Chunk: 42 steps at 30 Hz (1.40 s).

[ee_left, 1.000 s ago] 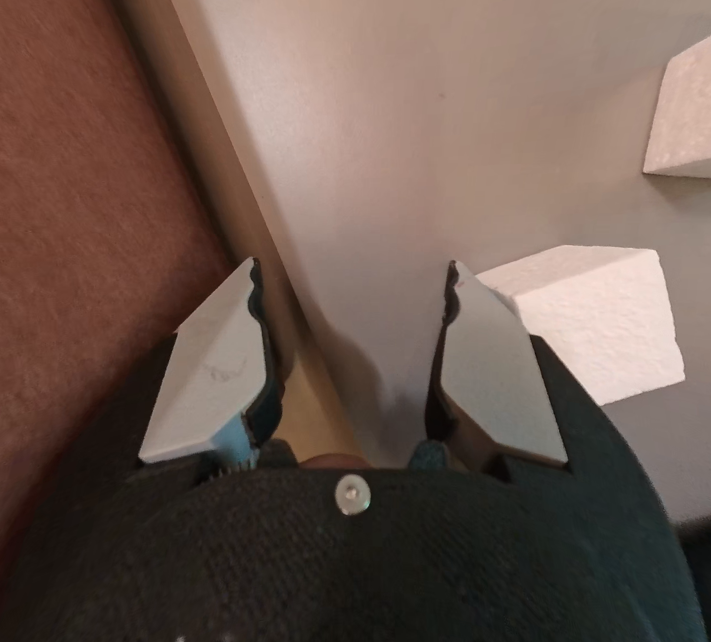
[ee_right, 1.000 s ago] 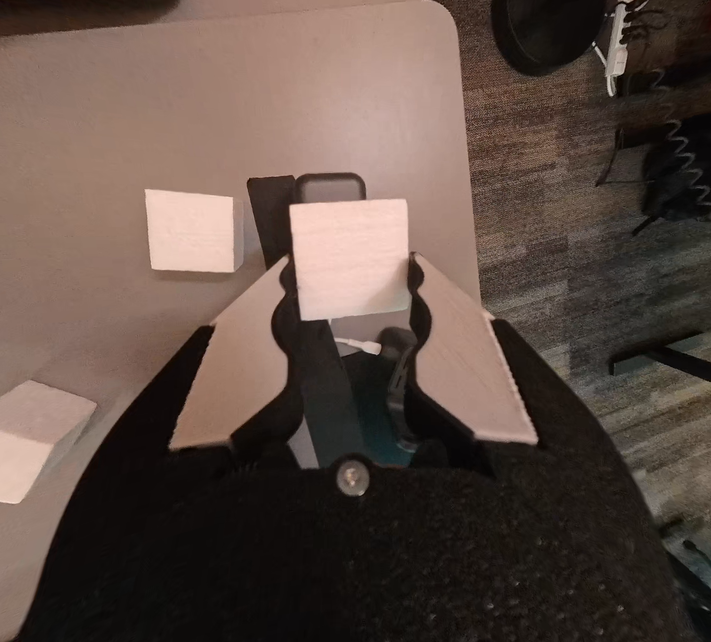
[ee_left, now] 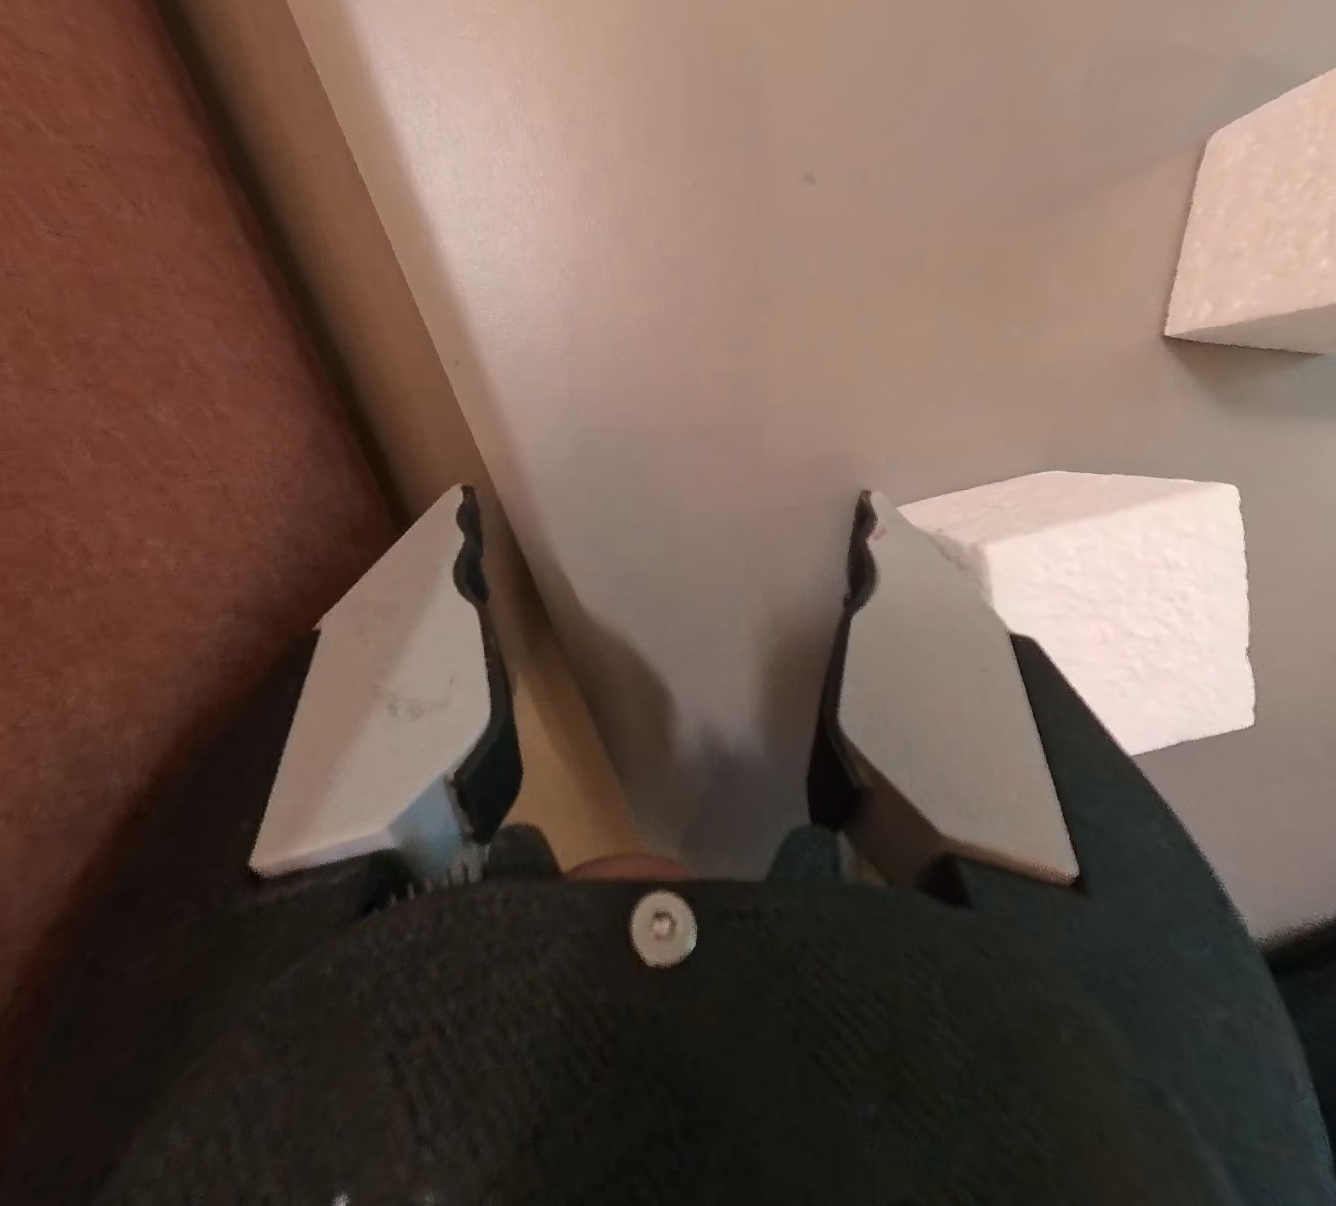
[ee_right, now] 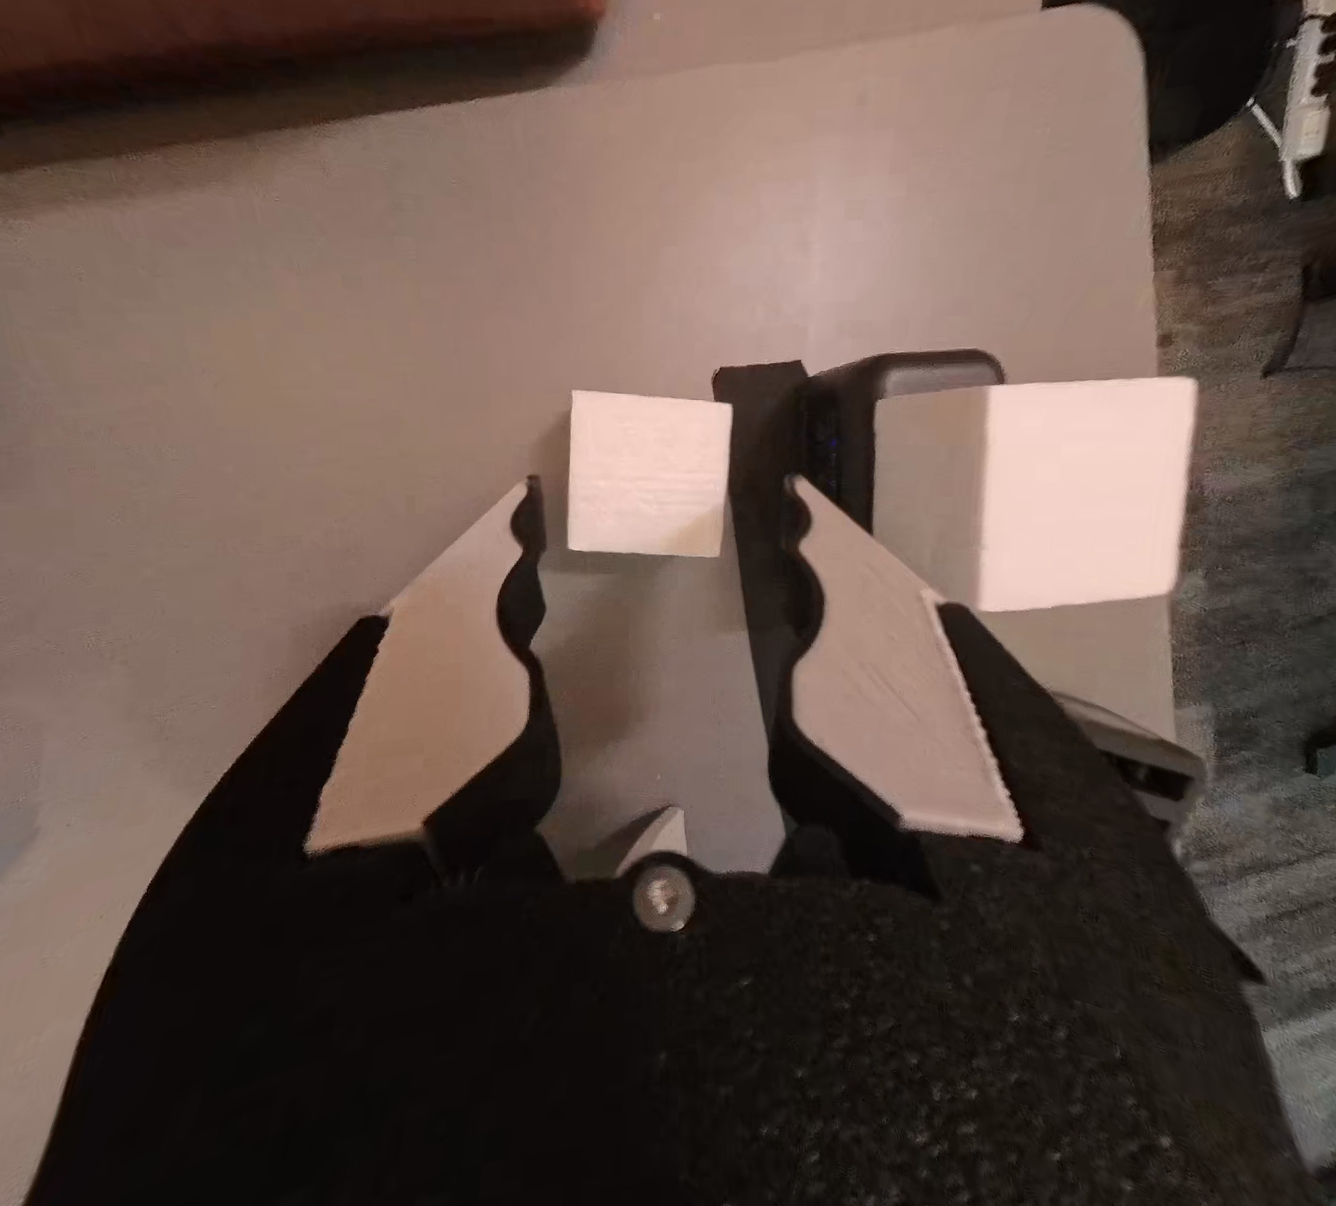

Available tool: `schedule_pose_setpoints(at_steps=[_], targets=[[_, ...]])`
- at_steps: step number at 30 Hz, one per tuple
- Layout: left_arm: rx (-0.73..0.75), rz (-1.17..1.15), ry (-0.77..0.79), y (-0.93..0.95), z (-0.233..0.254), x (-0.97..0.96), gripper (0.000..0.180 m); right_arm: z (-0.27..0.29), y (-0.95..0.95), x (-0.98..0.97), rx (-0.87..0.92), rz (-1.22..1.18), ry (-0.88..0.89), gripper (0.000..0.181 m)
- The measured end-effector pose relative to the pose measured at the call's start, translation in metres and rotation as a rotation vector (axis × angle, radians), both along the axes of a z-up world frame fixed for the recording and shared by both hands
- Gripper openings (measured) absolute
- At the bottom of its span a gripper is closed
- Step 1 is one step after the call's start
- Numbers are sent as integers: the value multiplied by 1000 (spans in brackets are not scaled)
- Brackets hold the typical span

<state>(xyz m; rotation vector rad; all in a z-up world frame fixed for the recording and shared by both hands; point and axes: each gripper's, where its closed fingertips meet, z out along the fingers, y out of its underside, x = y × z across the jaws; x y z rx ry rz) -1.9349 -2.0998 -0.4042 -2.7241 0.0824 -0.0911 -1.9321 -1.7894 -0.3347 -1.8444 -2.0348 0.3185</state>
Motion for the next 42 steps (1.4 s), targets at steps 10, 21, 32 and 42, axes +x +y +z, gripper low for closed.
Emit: schedule_pose_setpoints(at_steps=[10, 21, 32, 42], targets=[[2, -9, 16, -1, 0, -2, 102, -17, -5, -7, -69, -68, -21, 54], [3, -7, -7, -2, 0, 1, 100, 112, 64, -5, 66, 15, 31, 54], [-3, -6, -17, -1, -1, 2, 98, 87, 84, -8, 72, 68, -57, 54], [-9, -8, -41, -2, -3, 5, 100, 65, 90, -4, 59, 51, -68, 59]])
